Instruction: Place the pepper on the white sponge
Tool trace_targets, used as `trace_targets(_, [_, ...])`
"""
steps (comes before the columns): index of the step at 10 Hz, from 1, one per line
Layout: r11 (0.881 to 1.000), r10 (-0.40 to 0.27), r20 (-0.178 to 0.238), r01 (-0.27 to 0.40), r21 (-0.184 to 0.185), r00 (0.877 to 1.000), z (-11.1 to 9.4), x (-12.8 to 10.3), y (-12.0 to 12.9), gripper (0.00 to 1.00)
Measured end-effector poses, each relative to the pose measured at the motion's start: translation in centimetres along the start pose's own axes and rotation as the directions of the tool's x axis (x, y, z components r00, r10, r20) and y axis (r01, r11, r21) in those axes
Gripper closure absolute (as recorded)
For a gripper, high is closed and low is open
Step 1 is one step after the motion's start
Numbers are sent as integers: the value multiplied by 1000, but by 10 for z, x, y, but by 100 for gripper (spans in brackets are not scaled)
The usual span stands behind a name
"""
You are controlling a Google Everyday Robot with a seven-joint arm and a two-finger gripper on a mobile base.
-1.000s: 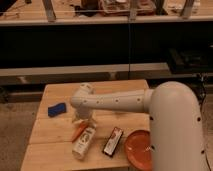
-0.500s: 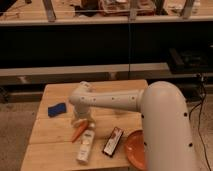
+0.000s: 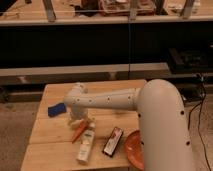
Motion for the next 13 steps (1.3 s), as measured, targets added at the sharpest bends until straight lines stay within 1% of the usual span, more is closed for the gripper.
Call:
trace_targets(1, [1000, 11, 13, -11, -4, 1000, 1, -2, 1, 25])
trace_targets(2, [1000, 28, 39, -28, -6, 999, 3, -3, -1, 25])
trace_targets(4, [999, 46, 77, -45, -15, 996, 5, -4, -5, 25])
trace_targets(5, [998, 54, 94, -52, -16, 994, 6, -4, -9, 30])
trace_targets(7, [997, 77, 155, -75, -18, 985, 11, -3, -12, 52])
trace_targets(9, [994, 109, 220, -106, -26, 969, 15, -4, -16, 72])
trace_targets(10, [992, 126, 235, -123, -29, 964, 17, -4, -17, 82])
trace_targets(11, [992, 126, 233, -123, -29, 964, 16, -4, -16, 92])
trace_targets(12, [992, 126, 233, -123, -28, 964, 15, -3, -16, 97])
trace_targets(13, [992, 125, 233, -122, -29, 964, 15, -3, -17, 98])
